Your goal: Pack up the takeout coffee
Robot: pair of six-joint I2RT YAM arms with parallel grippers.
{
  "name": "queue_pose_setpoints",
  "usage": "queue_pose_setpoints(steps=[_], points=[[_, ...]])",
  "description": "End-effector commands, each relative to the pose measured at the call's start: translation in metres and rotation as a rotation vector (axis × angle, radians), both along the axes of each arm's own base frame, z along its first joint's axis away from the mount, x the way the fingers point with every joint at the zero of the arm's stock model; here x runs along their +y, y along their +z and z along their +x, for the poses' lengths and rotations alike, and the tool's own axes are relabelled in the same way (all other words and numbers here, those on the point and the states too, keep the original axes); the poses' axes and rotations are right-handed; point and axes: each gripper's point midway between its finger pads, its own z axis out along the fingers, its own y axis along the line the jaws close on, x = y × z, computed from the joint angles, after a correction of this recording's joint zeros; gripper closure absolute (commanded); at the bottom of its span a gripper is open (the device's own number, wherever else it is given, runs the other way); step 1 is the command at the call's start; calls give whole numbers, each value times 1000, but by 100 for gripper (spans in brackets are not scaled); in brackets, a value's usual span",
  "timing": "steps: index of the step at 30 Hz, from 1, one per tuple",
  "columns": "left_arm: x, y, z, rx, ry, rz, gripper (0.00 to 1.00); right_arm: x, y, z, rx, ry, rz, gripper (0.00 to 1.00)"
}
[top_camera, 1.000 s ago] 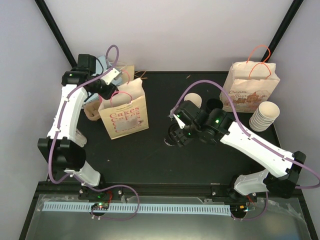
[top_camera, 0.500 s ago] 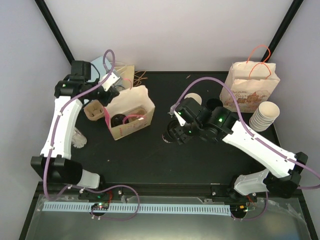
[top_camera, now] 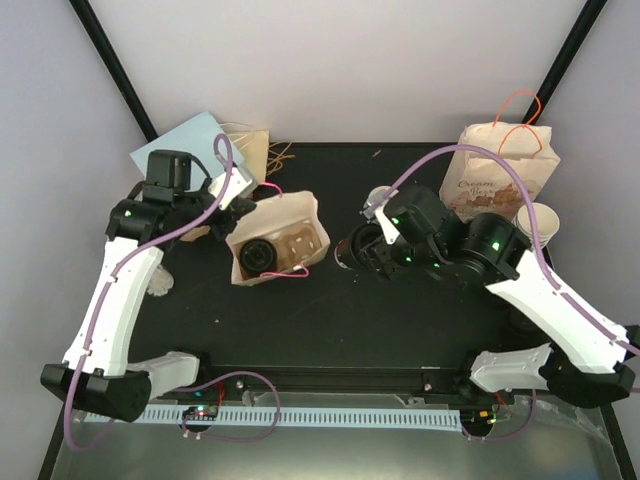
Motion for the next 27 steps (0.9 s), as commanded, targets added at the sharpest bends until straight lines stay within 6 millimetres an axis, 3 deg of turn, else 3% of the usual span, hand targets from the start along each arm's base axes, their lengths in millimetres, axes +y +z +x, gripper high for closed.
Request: queue_pose_setpoints(steps=[1,11,17,21,27], points=[[-16,11,-3,-66,-4,-23,98,-26,11,-1,-47,-56,-36,30],[-57,11,-23,-146,-75,-11,98,-62,33,-4,-136,-153,-11,31],[-69,6,-21,-181,-99,18,99,-72,49,-5,-190,-169,17,32],[-71,6,-16,-202,-93,35,98,-72,63,-6,-214,-152,43,32],[-80,-1,-20,-185,-121,50,98,-44,86,-24,-212,27,181,33]])
